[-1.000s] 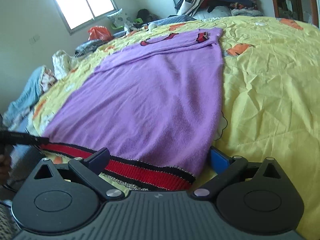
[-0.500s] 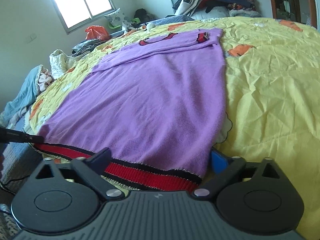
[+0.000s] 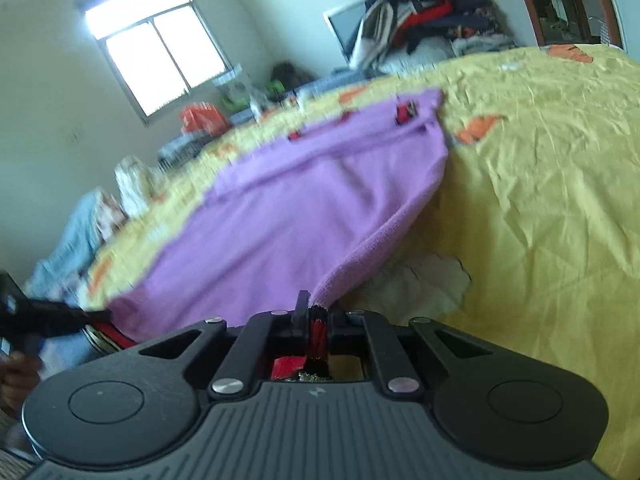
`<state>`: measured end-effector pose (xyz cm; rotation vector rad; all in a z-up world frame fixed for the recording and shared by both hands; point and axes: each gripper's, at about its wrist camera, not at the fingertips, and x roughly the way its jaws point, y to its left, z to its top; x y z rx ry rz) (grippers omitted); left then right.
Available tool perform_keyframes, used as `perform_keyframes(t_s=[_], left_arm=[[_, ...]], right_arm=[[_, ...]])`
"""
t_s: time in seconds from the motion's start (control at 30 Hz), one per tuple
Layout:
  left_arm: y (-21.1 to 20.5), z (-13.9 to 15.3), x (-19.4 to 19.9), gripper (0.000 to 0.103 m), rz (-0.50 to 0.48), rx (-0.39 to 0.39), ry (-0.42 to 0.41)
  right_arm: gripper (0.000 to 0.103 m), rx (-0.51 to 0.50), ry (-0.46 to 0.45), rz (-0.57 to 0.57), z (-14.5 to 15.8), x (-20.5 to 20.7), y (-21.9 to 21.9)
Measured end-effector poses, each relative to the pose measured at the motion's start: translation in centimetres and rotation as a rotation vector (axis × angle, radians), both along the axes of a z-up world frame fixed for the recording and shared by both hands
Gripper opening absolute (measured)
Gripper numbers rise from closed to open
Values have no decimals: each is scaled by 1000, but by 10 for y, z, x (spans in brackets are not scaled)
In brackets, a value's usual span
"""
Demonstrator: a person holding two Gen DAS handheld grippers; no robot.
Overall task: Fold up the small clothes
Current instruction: 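Lift the red ribbed hem with both tools and fold it onto the collar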
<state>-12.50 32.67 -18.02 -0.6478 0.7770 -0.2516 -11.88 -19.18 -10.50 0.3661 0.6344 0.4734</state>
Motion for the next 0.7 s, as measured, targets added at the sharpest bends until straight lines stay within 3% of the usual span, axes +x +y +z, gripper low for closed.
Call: perform_keyframes(t_s=[0.17,0.3,0.4,0.7], left_arm=[[17,4,2,10,62,-105,-37],[29,-1,2,9,99,-216,-59],[34,9,3,9,125,-256,-108],[20,41,82,9,80,-252,-193]], right_arm=[[6,83,-19,-11,14,9,-14],[6,186,23,-66,6,16,-32],[6,221,-11,-76,16,20,-36],[6,245,-118,-78,43,101,-40]])
